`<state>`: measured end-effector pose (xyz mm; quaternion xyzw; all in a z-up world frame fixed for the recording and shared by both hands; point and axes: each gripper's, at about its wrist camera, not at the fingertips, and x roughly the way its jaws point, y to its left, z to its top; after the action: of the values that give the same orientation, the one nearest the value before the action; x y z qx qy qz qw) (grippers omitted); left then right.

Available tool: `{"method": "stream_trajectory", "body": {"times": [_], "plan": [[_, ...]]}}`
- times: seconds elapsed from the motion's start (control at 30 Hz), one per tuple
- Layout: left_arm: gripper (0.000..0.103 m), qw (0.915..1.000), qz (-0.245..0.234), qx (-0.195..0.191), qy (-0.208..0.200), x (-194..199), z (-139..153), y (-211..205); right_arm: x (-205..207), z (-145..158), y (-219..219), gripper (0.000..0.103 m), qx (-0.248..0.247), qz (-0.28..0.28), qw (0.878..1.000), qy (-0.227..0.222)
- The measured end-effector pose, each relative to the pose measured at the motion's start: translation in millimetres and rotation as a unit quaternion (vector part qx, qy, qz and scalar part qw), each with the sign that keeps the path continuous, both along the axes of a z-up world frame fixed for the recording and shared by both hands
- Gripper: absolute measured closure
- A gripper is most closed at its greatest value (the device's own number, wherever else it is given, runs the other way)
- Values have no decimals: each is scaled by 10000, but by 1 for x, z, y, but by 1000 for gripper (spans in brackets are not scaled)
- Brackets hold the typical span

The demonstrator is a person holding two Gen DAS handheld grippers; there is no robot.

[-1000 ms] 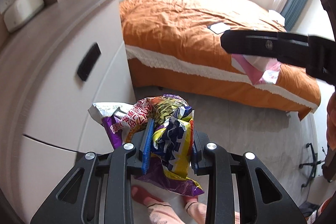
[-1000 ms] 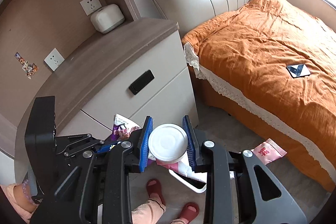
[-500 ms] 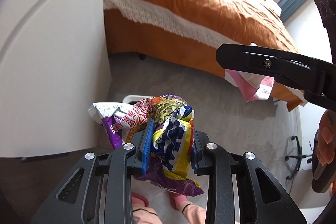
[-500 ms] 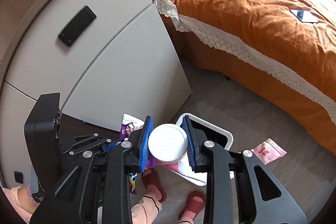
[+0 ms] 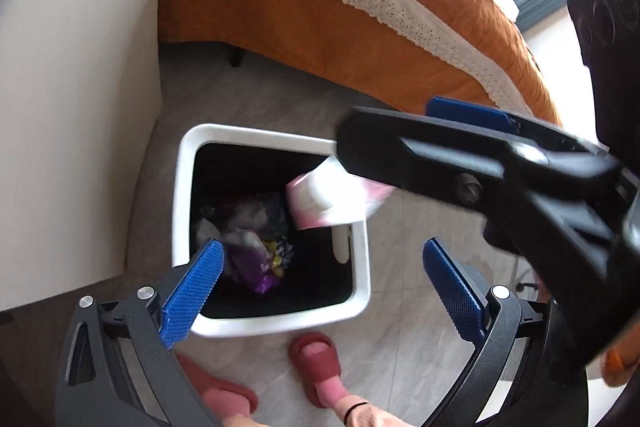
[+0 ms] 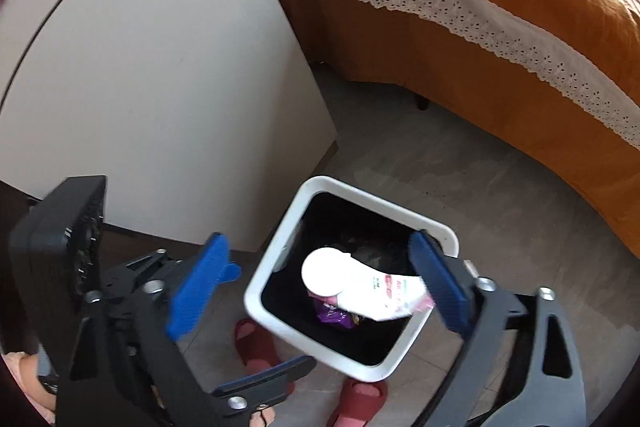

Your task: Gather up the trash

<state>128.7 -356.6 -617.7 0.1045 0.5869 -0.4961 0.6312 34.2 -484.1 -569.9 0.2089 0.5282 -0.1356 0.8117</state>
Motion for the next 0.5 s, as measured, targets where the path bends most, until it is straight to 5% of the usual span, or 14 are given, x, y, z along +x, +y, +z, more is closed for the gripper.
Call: {"method": "stream_trajectory", "body": {"times": [0.2, 0.5], "plan": [[5, 10000, 84, 30, -33, 8, 1, 9, -10, 2, -2, 4, -44, -208, 9998, 59], [5, 9994, 308, -108, -110, 12, 58, 23, -4, 46, 8, 4, -148, -113, 9998, -18]]}}
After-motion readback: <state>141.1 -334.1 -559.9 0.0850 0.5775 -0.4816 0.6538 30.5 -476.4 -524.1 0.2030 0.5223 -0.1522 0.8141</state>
